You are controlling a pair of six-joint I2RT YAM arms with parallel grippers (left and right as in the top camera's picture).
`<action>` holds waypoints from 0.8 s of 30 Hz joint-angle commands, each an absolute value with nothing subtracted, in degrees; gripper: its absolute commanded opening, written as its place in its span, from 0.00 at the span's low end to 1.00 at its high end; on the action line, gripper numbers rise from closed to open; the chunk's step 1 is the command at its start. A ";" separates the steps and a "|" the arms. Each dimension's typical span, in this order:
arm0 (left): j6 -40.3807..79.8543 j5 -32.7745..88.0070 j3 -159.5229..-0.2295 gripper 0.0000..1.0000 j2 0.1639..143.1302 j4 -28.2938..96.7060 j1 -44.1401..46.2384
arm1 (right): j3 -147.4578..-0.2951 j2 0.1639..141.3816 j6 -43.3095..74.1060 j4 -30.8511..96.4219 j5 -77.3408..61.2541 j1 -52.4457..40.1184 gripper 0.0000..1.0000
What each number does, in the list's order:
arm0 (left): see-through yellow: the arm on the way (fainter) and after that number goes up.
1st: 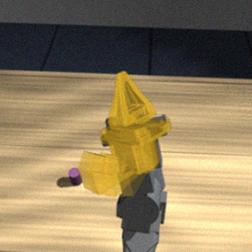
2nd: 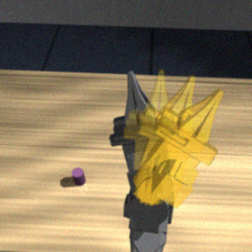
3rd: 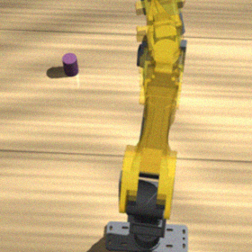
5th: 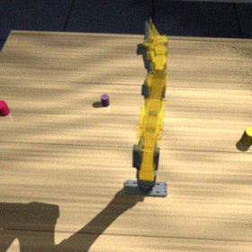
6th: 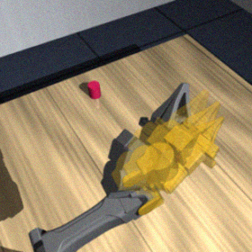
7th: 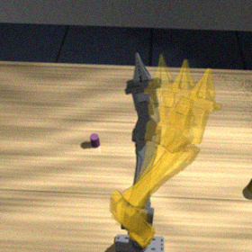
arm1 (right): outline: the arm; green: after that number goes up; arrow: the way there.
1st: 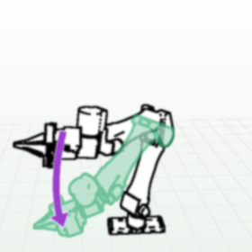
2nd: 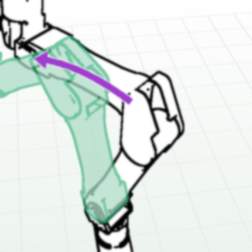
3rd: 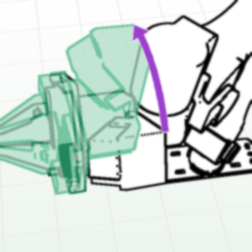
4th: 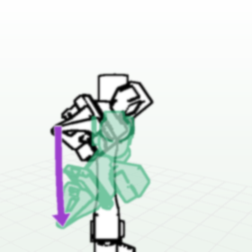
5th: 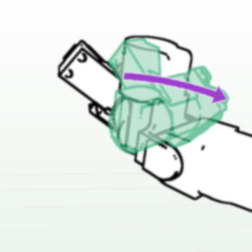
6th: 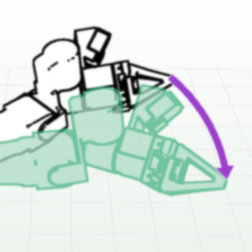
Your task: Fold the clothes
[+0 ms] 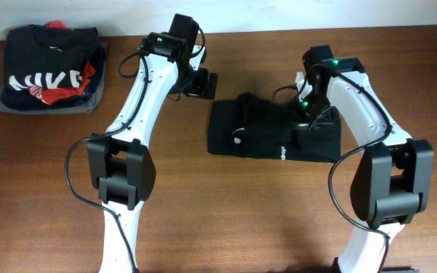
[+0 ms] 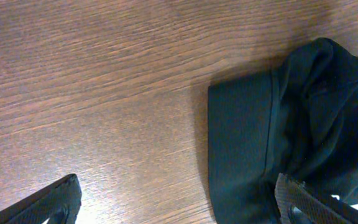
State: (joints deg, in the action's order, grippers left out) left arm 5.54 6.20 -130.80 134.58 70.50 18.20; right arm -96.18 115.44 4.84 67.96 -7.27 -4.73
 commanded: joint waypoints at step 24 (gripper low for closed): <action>4.60 6.22 -130.58 0.99 135.33 70.59 17.85 | -101.16 123.98 8.05 60.18 -20.82 7.11 0.04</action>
